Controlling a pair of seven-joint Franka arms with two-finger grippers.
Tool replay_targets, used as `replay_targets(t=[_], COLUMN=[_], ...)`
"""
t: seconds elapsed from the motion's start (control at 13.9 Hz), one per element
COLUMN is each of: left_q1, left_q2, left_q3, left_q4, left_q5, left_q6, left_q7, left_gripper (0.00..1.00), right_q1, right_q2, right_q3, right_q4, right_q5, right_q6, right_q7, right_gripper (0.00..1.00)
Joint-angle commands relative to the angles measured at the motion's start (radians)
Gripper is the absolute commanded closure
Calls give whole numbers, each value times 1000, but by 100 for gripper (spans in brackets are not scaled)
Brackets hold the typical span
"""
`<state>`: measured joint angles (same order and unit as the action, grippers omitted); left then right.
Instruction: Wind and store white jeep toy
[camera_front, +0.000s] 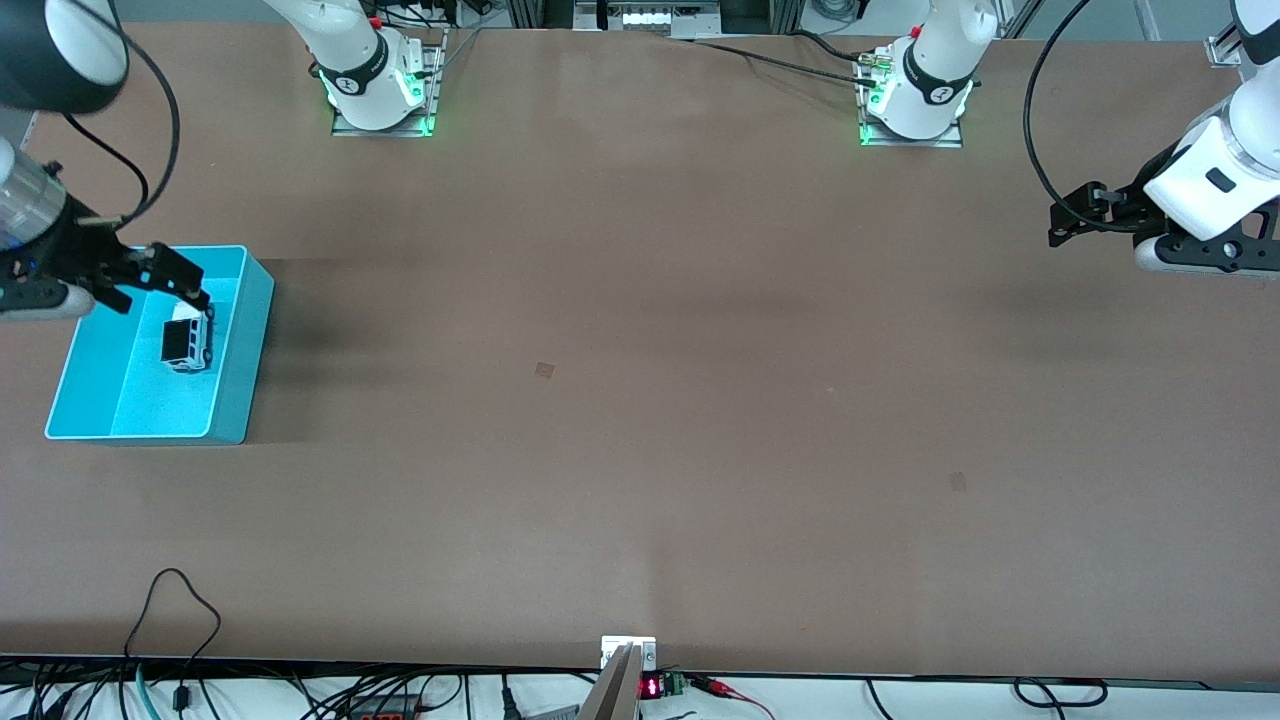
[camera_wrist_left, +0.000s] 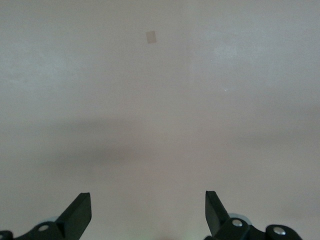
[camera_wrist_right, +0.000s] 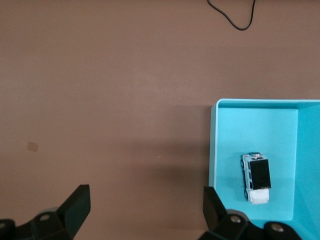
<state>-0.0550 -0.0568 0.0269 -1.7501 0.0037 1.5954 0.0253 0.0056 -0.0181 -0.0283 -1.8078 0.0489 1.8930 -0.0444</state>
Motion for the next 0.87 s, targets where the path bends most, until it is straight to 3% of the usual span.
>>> replay_targets(t=[0.0,0.29,0.79], left_q1=[1,0,1], left_q2=[-1,-1,-1], left_q3=[-2,-2,-2], left_q4=[17,17,17], left_q5=[39,44,44], left_q6=[-19,-11,-20], left_q7=[24,57,57], left_gripper=[0,0,0], right_q1=[-7,-4,19], right_q2=[-23,-23,-14], right_q3=[34,60,61], right_q4=[76,153,196], right_q5=[-11,-14,-34], right_q6=[-119,-208,-225], right_q7=[47,122,161], right_gripper=[0,0,0])
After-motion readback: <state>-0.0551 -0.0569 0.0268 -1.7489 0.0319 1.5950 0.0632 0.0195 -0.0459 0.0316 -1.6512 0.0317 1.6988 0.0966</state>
